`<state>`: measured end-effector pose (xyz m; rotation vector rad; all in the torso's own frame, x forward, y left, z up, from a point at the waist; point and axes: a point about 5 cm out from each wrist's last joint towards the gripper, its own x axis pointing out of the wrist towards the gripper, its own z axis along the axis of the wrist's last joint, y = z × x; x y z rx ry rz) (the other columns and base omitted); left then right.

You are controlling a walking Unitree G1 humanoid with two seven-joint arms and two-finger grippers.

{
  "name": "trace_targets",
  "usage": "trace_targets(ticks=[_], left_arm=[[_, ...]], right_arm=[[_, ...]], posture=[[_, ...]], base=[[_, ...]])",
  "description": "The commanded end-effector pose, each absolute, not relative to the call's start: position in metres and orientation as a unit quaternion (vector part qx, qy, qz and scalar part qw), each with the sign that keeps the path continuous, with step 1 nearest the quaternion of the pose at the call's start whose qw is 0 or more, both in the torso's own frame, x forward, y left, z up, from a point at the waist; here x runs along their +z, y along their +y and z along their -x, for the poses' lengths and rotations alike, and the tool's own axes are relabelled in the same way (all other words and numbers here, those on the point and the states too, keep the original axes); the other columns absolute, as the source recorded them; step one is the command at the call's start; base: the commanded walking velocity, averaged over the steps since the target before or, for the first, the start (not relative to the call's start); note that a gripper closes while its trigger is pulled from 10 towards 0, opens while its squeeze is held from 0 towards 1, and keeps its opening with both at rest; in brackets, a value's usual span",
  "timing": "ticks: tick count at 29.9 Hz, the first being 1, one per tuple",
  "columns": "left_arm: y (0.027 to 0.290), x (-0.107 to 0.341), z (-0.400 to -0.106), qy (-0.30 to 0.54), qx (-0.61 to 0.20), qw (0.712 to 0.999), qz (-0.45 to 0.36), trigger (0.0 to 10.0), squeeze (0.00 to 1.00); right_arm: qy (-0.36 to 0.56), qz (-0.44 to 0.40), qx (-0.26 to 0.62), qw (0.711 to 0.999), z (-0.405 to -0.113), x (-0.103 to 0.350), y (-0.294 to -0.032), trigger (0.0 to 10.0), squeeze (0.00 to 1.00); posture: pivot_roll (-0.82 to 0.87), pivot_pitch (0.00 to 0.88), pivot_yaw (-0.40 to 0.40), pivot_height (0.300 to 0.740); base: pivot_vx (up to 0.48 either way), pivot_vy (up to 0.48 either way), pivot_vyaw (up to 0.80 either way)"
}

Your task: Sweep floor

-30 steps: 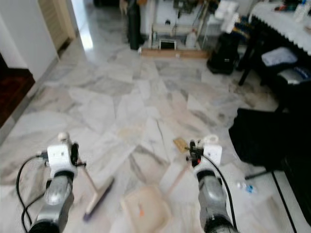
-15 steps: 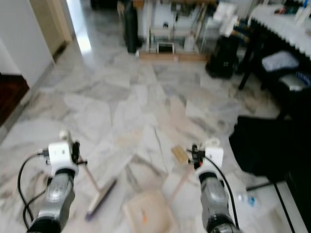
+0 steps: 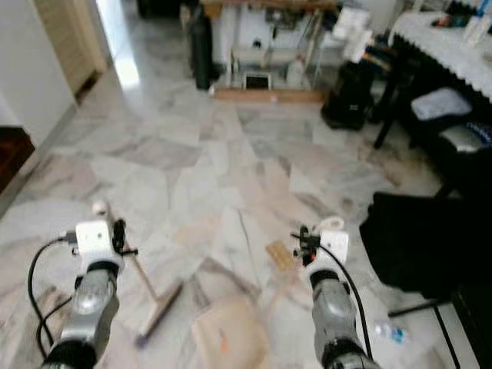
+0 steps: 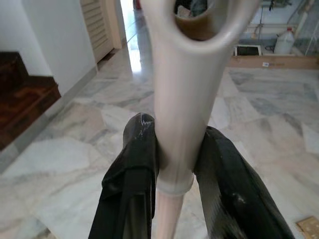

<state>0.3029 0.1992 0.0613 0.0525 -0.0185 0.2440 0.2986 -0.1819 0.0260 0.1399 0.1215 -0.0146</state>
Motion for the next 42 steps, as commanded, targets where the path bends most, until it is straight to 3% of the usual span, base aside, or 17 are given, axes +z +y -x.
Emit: trace_targets(ticks=[1, 42], left_arm=[[0.194, 0.069, -0.308, -0.026, 0.117, 0.993, -0.022, 10.0, 0.00], [0.200, 0.082, -0.315, -0.047, 0.129, 0.990, -0.023, 10.0, 0.00]], right_arm=[[0.027, -0.057, -0.020, 0.998, -0.303, 0.038, -0.192, 10.0, 0.00], [-0.006, -0.059, -0.031, 0.998, -0.308, 0.050, -0.195, 10.0, 0.00]], posture=[[-0.02, 0.022, -0.015, 0.740], [-0.02, 0.052, -0.012, 0.740]], base=[[0.337, 0.000, 0.00], [0.338, 0.000, 0.00]])
